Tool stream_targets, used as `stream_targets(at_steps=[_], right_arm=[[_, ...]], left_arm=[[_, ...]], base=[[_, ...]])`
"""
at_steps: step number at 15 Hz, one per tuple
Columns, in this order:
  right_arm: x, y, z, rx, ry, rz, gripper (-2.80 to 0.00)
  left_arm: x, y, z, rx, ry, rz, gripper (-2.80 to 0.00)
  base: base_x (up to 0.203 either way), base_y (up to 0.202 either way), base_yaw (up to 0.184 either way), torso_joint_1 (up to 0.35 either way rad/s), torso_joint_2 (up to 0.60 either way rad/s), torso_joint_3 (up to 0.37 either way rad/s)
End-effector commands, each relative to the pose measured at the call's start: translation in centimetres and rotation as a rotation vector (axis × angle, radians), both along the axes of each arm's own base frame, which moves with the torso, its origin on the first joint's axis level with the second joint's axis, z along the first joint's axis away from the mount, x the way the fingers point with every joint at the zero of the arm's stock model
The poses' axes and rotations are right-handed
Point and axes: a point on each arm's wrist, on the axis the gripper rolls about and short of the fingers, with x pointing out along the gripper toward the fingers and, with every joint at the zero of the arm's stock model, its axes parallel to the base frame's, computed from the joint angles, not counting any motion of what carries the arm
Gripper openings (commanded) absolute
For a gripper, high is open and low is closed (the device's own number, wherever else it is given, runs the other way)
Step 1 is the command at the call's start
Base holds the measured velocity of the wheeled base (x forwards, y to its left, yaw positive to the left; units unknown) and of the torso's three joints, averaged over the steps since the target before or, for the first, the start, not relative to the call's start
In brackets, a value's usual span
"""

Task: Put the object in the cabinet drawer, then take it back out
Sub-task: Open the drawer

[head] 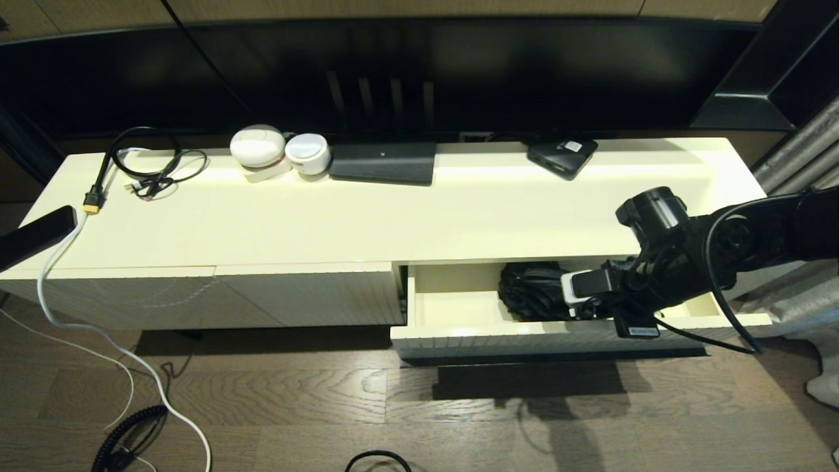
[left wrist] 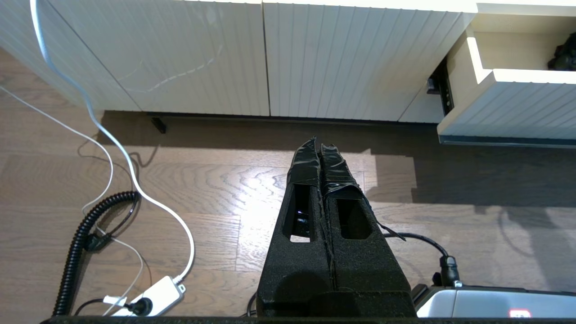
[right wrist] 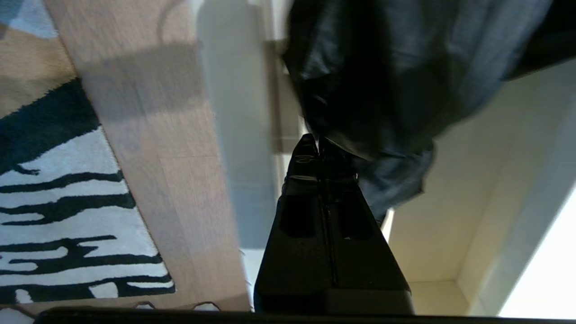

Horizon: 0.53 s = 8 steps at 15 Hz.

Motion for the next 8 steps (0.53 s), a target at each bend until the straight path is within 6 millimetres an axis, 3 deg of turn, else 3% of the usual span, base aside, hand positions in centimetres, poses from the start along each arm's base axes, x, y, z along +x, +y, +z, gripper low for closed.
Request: stream_targets(at_steps=[1, 8], right_arm=[[-0.4, -0.1, -0.5, -0.008, 0.021, 0.007, -2.80], [-2.1, -0.3, -1.6, -0.020, 0.085, 0.015, -2.80]], left_arm=[[0.0, 0.0, 0.0, -0.001, 0.000, 0.001, -2.80], [0.0, 0.0, 0.0, -0.001, 0.000, 0.001, -2.80]], base=[[0.000, 0.000, 0.000, 0.000, 0.00, 0.000], [0.000, 0.000, 0.000, 0.000, 0.00, 0.000]])
